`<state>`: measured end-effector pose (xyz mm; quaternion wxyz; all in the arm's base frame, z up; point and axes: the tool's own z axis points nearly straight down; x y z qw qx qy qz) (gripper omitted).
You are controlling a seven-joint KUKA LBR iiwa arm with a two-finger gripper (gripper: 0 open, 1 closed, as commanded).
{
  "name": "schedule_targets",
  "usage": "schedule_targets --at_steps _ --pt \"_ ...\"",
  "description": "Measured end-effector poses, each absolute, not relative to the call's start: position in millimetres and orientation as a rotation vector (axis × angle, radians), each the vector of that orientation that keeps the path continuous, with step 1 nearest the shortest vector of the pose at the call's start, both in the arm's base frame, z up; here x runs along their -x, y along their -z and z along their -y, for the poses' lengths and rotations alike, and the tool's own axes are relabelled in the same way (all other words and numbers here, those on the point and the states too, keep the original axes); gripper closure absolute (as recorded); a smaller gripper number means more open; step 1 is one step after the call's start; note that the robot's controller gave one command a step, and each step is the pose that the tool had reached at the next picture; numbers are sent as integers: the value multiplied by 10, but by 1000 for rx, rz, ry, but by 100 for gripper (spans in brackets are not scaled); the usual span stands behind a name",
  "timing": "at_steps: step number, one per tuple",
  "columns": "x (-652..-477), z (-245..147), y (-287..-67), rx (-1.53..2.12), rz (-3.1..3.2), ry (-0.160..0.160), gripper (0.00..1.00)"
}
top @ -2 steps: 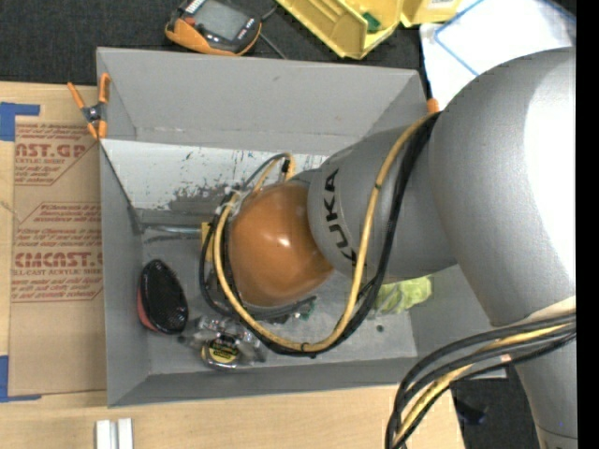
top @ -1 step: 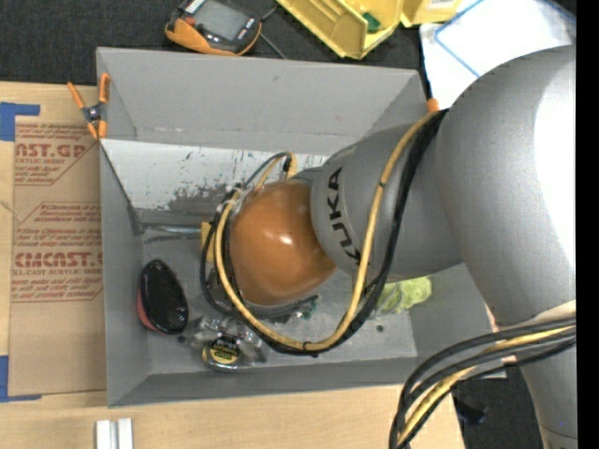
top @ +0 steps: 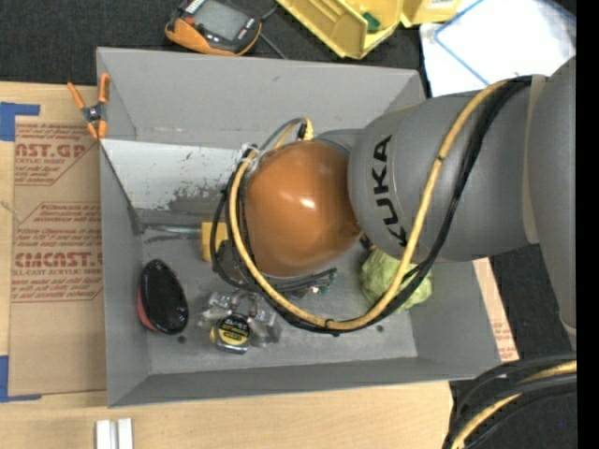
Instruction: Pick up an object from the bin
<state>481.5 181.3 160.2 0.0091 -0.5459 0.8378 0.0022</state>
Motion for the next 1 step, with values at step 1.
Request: schedule_targets --at_steps 1 --pt "-4791 -1812 -1439 1710 -2623 -11 100"
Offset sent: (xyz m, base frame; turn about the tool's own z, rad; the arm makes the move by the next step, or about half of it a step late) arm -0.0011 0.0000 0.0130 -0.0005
